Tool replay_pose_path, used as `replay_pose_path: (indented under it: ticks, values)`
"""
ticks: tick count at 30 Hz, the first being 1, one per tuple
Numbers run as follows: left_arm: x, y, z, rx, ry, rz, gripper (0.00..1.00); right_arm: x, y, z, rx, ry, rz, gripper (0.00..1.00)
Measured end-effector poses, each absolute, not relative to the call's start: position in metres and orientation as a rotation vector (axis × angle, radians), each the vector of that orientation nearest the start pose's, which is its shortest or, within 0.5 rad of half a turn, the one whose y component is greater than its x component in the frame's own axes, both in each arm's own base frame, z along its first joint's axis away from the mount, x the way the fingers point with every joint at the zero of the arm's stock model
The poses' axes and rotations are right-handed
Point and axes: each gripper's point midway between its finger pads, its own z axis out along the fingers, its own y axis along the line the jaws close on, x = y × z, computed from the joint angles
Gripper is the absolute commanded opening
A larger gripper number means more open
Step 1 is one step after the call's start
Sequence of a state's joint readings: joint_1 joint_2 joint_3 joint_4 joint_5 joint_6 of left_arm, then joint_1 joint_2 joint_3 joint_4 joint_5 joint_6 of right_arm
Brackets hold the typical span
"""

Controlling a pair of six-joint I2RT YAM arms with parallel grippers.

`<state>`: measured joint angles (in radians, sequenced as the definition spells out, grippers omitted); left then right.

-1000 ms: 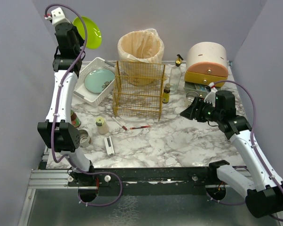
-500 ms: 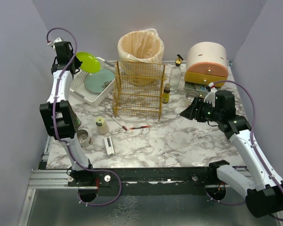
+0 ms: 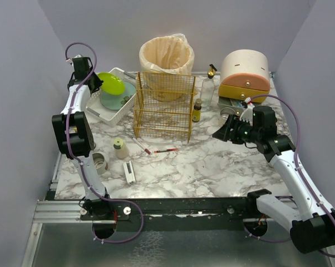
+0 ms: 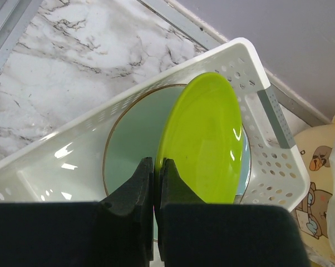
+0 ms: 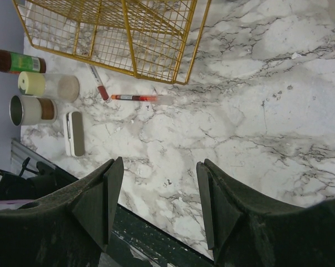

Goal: Clear the kitchen counter

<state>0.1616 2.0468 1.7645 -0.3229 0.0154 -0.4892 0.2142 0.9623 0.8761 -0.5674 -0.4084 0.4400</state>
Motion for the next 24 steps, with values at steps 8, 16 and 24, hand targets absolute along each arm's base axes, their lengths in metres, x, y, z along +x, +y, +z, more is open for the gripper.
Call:
replay_pose_path:
  ticks: [8, 16, 24]
  values:
    - [0.582, 0.062, 0.128, -0.685, 2.123, -0.214, 0.0, 0.252, 0.143, 0.2, 0.026, 2.287, 0.805, 0.62]
    - [0.59, 0.051, 0.103, -0.687, 2.153, -0.24, 0.07, 0.251, 0.142, 0.199, 0.025, 2.289, 0.804, 0.62]
    - [0.596, 0.042, 0.094, -0.674, 2.16, -0.25, 0.42, 0.251, 0.142, 0.199, 0.022, 2.292, 0.802, 0.63]
